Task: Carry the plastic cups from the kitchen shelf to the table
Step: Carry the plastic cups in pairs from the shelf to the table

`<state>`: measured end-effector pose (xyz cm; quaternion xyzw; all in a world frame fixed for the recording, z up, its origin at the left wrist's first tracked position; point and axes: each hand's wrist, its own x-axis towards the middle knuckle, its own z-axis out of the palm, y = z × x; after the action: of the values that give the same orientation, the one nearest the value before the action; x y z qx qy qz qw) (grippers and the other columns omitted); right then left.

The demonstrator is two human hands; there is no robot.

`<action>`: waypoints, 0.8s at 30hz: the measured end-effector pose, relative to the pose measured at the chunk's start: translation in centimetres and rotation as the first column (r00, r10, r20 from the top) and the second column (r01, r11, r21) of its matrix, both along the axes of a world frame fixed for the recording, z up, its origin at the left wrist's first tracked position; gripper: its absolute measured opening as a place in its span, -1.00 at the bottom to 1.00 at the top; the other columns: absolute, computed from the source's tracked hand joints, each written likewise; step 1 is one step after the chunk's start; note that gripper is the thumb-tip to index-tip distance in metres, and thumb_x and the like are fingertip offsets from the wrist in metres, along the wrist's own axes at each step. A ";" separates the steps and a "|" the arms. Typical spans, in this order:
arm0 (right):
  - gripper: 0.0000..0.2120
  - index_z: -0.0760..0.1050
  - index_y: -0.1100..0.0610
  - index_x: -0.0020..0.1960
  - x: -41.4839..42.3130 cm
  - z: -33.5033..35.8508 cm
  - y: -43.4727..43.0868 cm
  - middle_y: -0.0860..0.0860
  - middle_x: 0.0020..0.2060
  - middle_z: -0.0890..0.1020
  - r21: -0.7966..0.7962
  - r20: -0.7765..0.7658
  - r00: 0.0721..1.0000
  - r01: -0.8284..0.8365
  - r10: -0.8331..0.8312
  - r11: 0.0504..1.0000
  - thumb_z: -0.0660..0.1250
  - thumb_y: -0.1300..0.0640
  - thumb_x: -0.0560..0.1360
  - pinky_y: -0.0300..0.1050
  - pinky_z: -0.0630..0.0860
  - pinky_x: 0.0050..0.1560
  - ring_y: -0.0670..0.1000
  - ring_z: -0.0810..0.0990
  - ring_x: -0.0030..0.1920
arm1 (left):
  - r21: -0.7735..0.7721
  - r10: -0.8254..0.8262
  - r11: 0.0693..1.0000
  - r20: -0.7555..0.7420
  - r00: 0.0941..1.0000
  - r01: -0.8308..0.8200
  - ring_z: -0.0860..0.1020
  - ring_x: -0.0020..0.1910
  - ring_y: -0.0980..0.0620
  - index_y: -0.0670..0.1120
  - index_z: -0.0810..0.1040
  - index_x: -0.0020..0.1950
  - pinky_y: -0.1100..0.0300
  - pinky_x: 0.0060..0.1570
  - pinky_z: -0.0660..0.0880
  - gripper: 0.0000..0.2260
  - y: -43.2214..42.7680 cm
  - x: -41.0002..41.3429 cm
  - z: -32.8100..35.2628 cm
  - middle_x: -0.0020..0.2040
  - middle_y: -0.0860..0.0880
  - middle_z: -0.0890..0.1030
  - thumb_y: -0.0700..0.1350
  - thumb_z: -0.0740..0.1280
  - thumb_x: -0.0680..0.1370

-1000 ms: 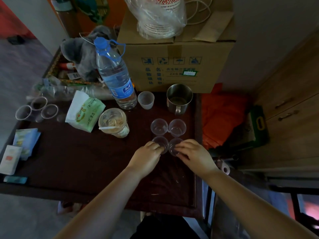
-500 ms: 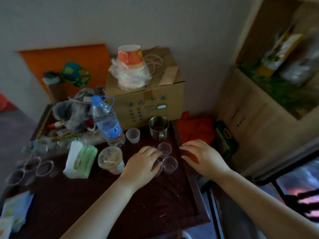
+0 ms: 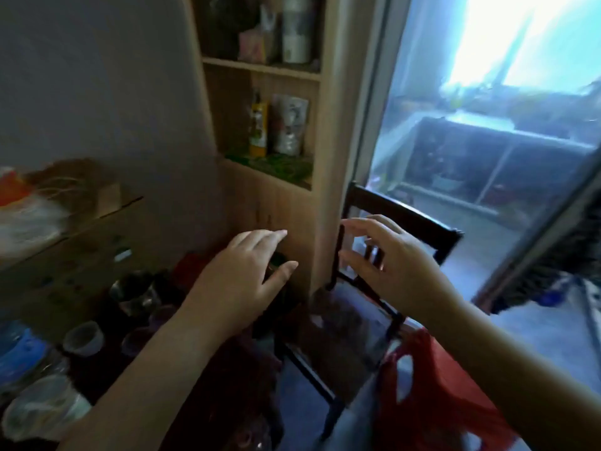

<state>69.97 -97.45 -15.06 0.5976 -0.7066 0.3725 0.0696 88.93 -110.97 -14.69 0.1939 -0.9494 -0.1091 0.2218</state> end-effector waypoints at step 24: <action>-0.52 0.36 -0.10 0.30 -9.4 14.3 75.6 -0.21 0.13 0.48 -0.121 -0.041 0.523 0.843 -0.852 0.523 0.24 -0.24 0.44 -0.29 0.39 0.15 -0.32 0.43 0.14 | -0.094 -0.798 0.590 -0.215 0.563 0.802 0.32 0.35 0.02 0.05 0.31 0.39 0.01 0.33 0.30 -0.39 64.7 -30.3 13.5 0.36 0.02 0.41 0.34 0.07 0.45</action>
<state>60.61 -21.88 -0.80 0.1919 -0.8872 0.2925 0.3009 58.63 -46.29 -1.16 -0.2694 -0.9000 -0.2266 0.2571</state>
